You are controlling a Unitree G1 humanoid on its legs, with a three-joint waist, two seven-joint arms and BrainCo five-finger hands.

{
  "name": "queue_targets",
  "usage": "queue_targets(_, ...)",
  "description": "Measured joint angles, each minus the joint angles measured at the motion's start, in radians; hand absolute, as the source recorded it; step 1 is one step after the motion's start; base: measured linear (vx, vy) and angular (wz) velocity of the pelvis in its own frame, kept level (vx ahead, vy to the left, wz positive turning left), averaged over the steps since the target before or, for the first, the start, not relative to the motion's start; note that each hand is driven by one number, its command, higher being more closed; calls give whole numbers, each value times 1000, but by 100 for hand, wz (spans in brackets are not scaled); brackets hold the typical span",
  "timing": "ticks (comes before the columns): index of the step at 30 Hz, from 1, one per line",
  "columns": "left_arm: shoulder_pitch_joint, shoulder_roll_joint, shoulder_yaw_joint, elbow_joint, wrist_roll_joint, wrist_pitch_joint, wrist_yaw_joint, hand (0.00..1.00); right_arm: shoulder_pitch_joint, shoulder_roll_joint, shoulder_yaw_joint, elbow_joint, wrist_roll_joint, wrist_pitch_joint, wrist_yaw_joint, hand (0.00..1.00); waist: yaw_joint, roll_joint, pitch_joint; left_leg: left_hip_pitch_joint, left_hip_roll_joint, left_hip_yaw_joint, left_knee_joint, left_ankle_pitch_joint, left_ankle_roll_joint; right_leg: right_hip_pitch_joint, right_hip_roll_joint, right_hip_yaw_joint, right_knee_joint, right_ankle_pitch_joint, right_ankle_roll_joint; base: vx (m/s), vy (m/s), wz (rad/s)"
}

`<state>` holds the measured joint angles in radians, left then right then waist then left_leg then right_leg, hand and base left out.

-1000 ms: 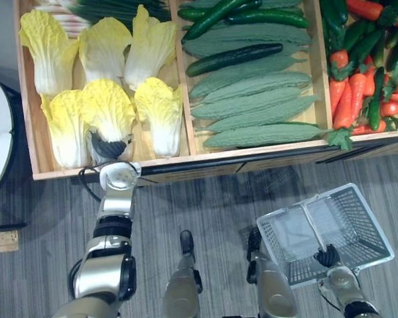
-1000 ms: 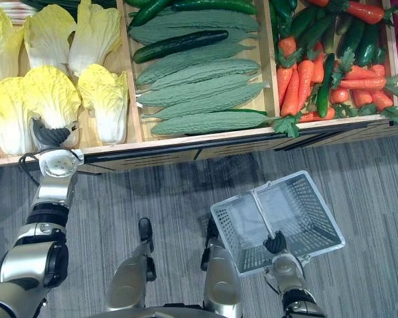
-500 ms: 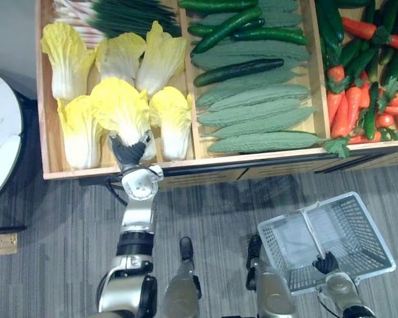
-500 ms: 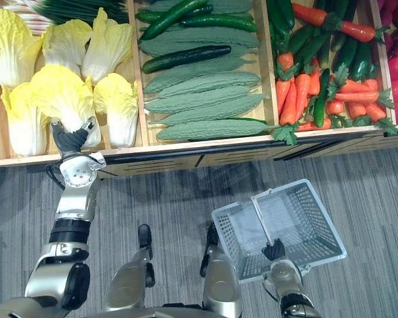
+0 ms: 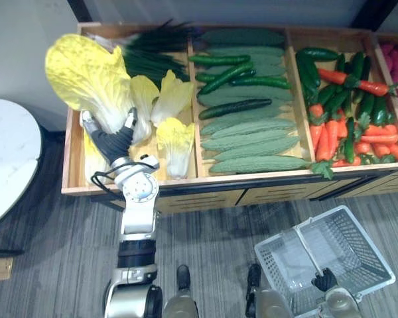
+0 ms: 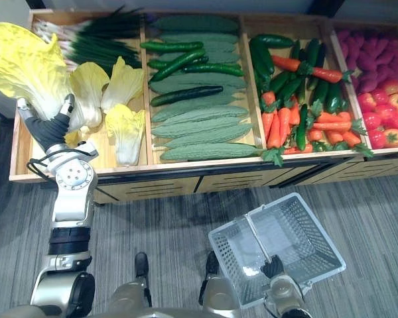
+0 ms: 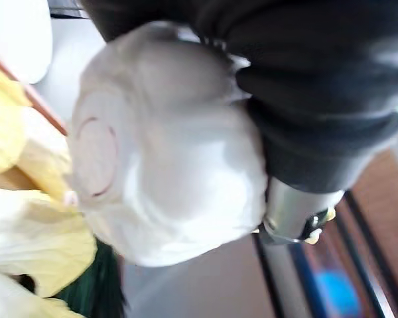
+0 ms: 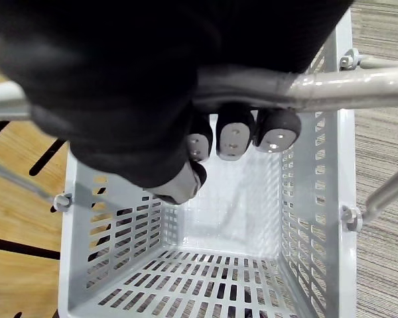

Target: Pick vegetable in the basket

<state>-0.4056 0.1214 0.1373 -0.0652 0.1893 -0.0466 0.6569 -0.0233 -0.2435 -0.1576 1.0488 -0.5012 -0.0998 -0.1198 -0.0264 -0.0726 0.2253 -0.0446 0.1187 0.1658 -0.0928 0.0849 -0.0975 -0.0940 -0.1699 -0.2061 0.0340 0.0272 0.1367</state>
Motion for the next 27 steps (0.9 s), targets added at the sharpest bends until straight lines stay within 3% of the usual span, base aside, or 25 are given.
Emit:
queue_targets(4, 124, 28, -105, -70, 31, -33, -62, 100, 15, -45, 57, -42, -2, -3, 22, 100, 1, 7, -41, 35, 4, 50, -1, -15, -2, 11, 7, 50, -17, 13, 4, -23, 7, -35)
queue_targets(11, 236, 171, -338, -108, 47, -136, -311, 100, 26, -239, 232, -286, -12, -43, 97, 100, -10, 48, -102, 92, 10, 219, -3, -47, -9, -23, 32, 214, -53, 59, 11, 3, 9, -70)
queue_targets(15, 250, 274, -457, -122, -47, -192, -435, 100, 11, -324, 319, -395, 35, -87, 152, 100, -42, 66, -116, 165, 16, 334, -2, -74, -23, -19, 61, 323, -52, 67, 12, 38, -4, -75)
queue_targets(19, 221, 376, -642, -113, -68, -210, -518, 100, -27, -398, 405, -494, 51, -106, 193, 100, -51, 67, -119, 230, 22, 468, -2, -107, -40, -22, 89, 441, -53, 84, 14, -2, -15, -88)
queue_targets(23, 179, 421, -772, -118, -74, -237, -579, 100, -24, -434, 450, -586, 72, -110, 202, 100, -50, 71, -139, 257, 37, 574, 32, -155, -62, -35, 118, 518, -46, 89, 14, -11, -30, -80)
queue_targets(27, 107, 443, -878, -135, -117, -262, -637, 100, -39, -491, 490, -700, 91, -111, 223, 100, -51, 102, -159, 256, 98, 676, 173, -235, -82, -49, 159, 595, -31, 89, 14, 37, -42, -62)
